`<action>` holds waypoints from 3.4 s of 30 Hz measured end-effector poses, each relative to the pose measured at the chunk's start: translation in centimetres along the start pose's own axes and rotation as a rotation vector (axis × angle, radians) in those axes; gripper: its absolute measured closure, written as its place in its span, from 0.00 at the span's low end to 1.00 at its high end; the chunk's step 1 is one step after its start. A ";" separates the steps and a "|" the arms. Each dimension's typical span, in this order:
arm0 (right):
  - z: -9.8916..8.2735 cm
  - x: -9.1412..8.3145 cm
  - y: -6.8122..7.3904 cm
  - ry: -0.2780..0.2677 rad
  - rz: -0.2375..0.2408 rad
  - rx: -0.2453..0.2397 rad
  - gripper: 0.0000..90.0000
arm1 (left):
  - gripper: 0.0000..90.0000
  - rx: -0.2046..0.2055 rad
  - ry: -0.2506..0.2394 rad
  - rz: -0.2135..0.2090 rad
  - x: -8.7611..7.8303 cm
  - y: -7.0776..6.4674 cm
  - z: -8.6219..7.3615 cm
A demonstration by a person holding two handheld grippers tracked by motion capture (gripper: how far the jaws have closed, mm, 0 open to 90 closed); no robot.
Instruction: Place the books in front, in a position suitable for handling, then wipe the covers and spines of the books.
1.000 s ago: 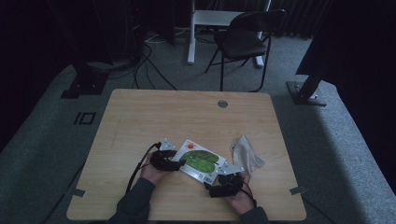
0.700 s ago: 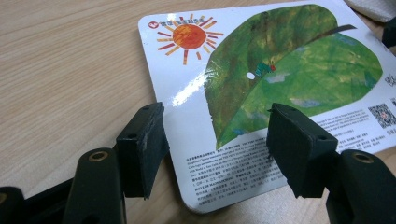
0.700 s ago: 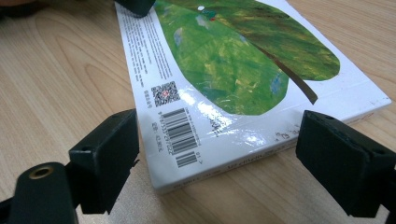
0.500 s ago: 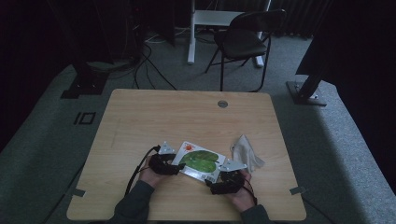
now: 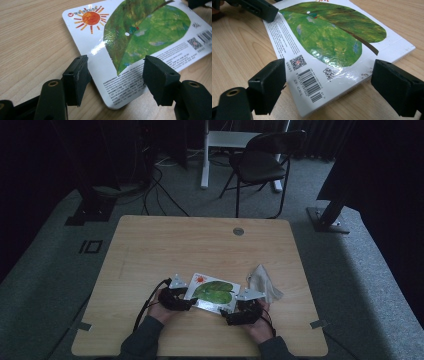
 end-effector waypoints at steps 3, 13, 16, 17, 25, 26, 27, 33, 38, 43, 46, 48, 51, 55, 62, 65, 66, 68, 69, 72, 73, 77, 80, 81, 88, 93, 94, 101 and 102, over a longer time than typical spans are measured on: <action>0.1 0.1 -0.1 0.001 0.002 -0.003 0.13 | 0.42 0.002 0.003 0.000 -0.1 -0.2 -0.1; 0.2 0.2 -0.5 -0.007 0.014 0.004 0.13 | 0.43 0.007 -0.008 -0.001 -0.3 -0.5 -0.4; 0.3 0.3 -0.6 -0.007 0.020 -0.001 0.13 | 0.43 0.011 -0.007 -0.003 -0.4 -0.5 -0.5; 0.3 0.3 -0.6 -0.008 0.020 0.000 0.13 | 0.43 0.009 -0.008 -0.002 -0.5 -0.5 -0.5; 0.4 0.4 -0.8 -0.017 0.032 0.009 0.13 | 0.43 0.010 -0.011 -0.006 -0.6 -0.7 -0.7; 0.5 0.4 -0.9 -0.017 0.034 0.007 0.13 | 0.43 0.010 -0.013 -0.007 -0.7 -0.8 -0.8; 0.5 0.4 -0.9 -0.018 0.034 0.006 0.13 | 0.43 0.010 -0.014 -0.007 -0.7 -0.8 -0.8; 0.5 0.5 -1.0 -0.023 0.042 0.008 0.13 | 0.44 0.010 -0.015 -0.006 -0.8 -0.9 -0.9; 0.6 0.6 -1.0 -0.025 0.044 0.011 0.13 | 0.44 0.014 -0.015 -0.007 -0.9 -1.0 -1.0; 0.7 0.7 -1.1 -0.026 0.045 0.005 0.13 | 0.44 0.019 -0.010 -0.008 -1.1 -1.2 -1.2; 0.8 0.8 -1.2 -0.028 0.047 0.006 0.12 | 0.44 0.021 -0.009 -0.008 -1.2 -1.3 -1.3; 0.8 0.9 -1.2 -0.028 0.047 0.002 0.12 | 0.44 0.021 -0.010 -0.007 -1.3 -1.4 -1.4; 0.9 1.0 -1.2 -0.030 0.047 0.000 0.12 | 0.45 0.019 -0.012 -0.011 -1.4 -1.4 -1.5; 0.9 1.1 -1.2 -0.030 0.049 -0.004 0.12 | 0.45 0.017 -0.012 -0.012 -1.5 -1.5 -1.6; 1.0 1.1 -1.1 -0.032 0.054 -0.007 0.12 | 0.45 0.020 -0.012 -0.010 -1.8 -1.7 -1.9; 1.0 1.2 -1.1 -0.035 0.057 -0.008 0.12 | 0.45 0.017 -0.013 -0.010 -1.9 -1.9 -2.0; 1.0 1.2 -1.1 -0.036 0.057 -0.009 0.12 | 0.45 0.017 -0.013 -0.011 -1.9 -1.9 -2.1; 1.0 1.2 -1.1 -0.036 0.057 -0.010 0.12 | 0.45 0.020 -0.009 -0.011 -2.0 -2.0 -2.1; 1.0 1.2 -1.0 -0.035 0.057 -0.010 0.12 | 0.45 0.020 -0.011 -0.011 -2.0 -2.0 -2.1; 0.9 1.1 -1.0 -0.034 0.059 -0.009 0.12 | 0.45 0.015 -0.015 -0.013 -2.1 -2.1 -2.2; 0.9 1.1 -0.9 -0.033 0.058 -0.009 0.12 | 0.45 0.017 -0.015 -0.013 -2.1 -2.1 -2.3; 0.9 1.1 -0.9 -0.035 0.058 -0.011 0.12 | 0.45 0.020 -0.015 -0.011 -2.1 -2.1 -2.3; 0.9 1.1 -0.9 -0.035 0.056 -0.012 0.12 | 0.45 0.020 -0.016 -0.011 -2.1 -2.1 -2.3; 0.9 1.1 -0.9 -0.034 0.056 -0.012 0.12 | 0.45 0.020 -0.016 -0.010 -2.1 -2.1 -2.3; 0.8 1.1 -0.8 -0.030 0.053 -0.012 0.12 | 0.45 0.017 -0.019 -0.012 -2.1 -2.0 -2.3; 0.8 1.1 -0.8 -0.030 0.054 -0.011 0.12 | 0.45 0.016 -0.020 -0.012 -2.1 -2.0 -2.3; 0.8 1.1 -0.8 -0.030 0.054 -0.011 0.12 | 0.45 0.014 -0.022 -0.012 -2.1 -2.0 -2.3; 0.8 1.1 -0.8 -0.029 0.051 -0.014 0.12 | 0.45 0.012 -0.023 -0.014 -2.1 -2.0 -2.3; 0.8 1.1 -0.8 -0.029 0.050 -0.015 0.12 | 0.45 0.012 -0.023 -0.015 -2.1 -2.0 -2.3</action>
Point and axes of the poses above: each handheld gripper's, and its own axes: x roughly forward along the jaws, z roughly out of its top, y roughly to its left, the point moved 8 cm from there along x, roughly forward along the jaws, and after that the axes turned 3 degrees about -y, right-handed, at the moved point
